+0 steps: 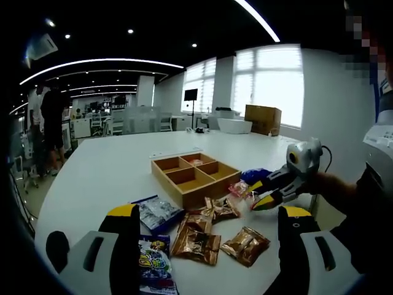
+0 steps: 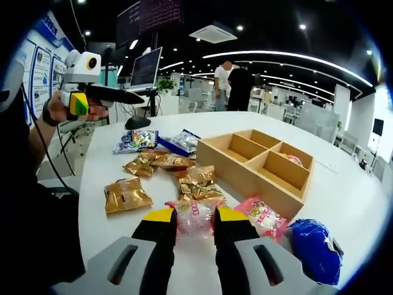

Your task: Pick up the scattered marshmallows, QQ candies, Oreo cookies, and mixed nuts on the table and sort them into separate containers

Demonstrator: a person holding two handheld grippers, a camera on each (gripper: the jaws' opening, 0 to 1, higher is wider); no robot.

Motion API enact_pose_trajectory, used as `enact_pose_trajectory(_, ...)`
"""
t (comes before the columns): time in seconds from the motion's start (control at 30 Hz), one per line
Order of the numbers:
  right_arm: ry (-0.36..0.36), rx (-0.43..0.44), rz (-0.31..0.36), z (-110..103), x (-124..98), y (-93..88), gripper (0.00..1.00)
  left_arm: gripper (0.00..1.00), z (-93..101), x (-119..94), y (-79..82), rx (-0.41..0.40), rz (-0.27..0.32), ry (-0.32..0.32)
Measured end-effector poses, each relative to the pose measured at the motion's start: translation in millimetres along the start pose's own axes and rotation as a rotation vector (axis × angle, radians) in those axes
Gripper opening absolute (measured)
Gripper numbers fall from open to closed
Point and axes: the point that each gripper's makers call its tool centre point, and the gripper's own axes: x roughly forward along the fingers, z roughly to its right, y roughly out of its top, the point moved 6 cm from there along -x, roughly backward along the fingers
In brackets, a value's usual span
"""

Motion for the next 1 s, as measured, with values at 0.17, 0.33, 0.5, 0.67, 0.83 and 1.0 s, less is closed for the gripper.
enact_pose_trajectory(0.17,-0.004,0.010,0.014,1.1,-6.4,3.2,0.20,0.97,-0.2,0.4,0.7,0.002,-0.001,-0.001)
enact_pose_trajectory(0.33,-0.011,0.017,0.028,2.2,-12.5,5.7,0.20,0.97,-0.4,0.3,0.9,0.002,0.001,0.000)
enact_pose_trajectory(0.5,-0.017,0.038,0.055,3.9,-27.2,11.0,0.20,0.97,-0.6,0.2,-0.5,0.000,-0.002,0.002)
enact_pose_trajectory(0.67,-0.033,0.047,0.081,6.0,-43.4,16.3,0.20,0.97,-0.7,0.6,-0.3,0.000,-0.002,0.003)
enact_pose_trajectory(0.83,-0.050,0.059,0.105,9.4,-57.5,20.2,0.20,0.96,-0.2,1.4,0.1,0.000,-0.002,0.002)
enact_pose_trajectory(1.0,-0.066,0.082,0.125,13.2,-72.4,22.0,0.20,0.96,1.4,1.7,0.3,0.001,-0.001,-0.002)
